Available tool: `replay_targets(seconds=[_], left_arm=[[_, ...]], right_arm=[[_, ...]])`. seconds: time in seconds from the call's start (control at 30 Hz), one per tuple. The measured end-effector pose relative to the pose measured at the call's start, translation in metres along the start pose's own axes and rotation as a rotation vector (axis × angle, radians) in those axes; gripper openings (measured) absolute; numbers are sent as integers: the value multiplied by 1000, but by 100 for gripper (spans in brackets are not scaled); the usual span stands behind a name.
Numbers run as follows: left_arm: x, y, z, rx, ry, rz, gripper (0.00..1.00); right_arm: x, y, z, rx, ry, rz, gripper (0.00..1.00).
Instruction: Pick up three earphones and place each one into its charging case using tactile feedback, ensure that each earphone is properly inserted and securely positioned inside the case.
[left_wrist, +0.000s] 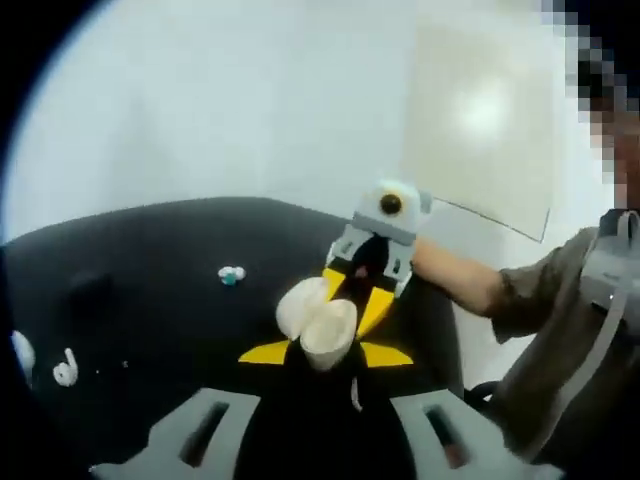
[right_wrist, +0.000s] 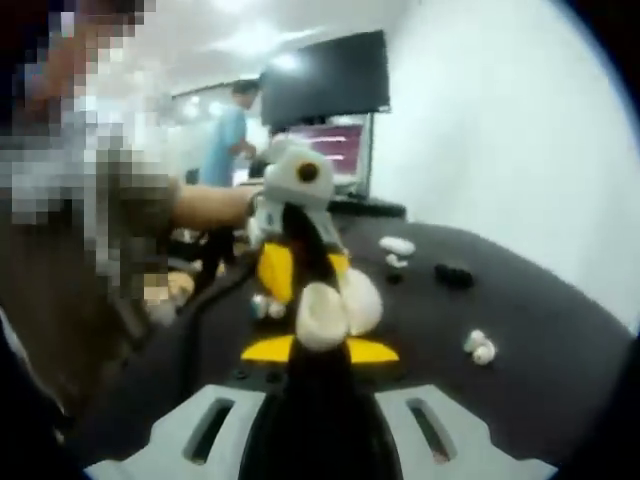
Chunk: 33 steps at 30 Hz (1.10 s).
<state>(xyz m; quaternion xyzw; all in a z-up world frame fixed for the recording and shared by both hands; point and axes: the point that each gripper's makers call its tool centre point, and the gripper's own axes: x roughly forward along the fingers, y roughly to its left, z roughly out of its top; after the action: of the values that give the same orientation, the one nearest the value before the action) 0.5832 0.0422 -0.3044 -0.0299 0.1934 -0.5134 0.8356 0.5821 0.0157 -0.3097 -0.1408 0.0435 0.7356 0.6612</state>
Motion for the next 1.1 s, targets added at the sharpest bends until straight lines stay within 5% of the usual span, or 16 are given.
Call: replay_targets(seconds=[0.2,0.37,0.53,0.73,0.83,1.0,1.1], left_arm=[[14,0,-9,5,21,-23,20],[12,0,-8,14,-6,-20,18],[10,1,-7,19,-23,-17,18],[10,0,-7,36,-34,-18,18],[10,-5,-6,66,-42,-34,18],[11,-12,-8,108,-42,-60,18],[11,-14,-7,131,-48,-65,18]], right_arm=[[1,-2,-2,-26,7,-8,19],[0,-9,-7,106,21,-19,20],[-10,-14,12,207,-91,-28,27],[-21,-35,22,227,-154,-122,25],[-16,-31,28,202,-165,-110,23],[-1,-27,22,166,-114,-81,13],[-3,-26,20,260,-111,-59,13]])
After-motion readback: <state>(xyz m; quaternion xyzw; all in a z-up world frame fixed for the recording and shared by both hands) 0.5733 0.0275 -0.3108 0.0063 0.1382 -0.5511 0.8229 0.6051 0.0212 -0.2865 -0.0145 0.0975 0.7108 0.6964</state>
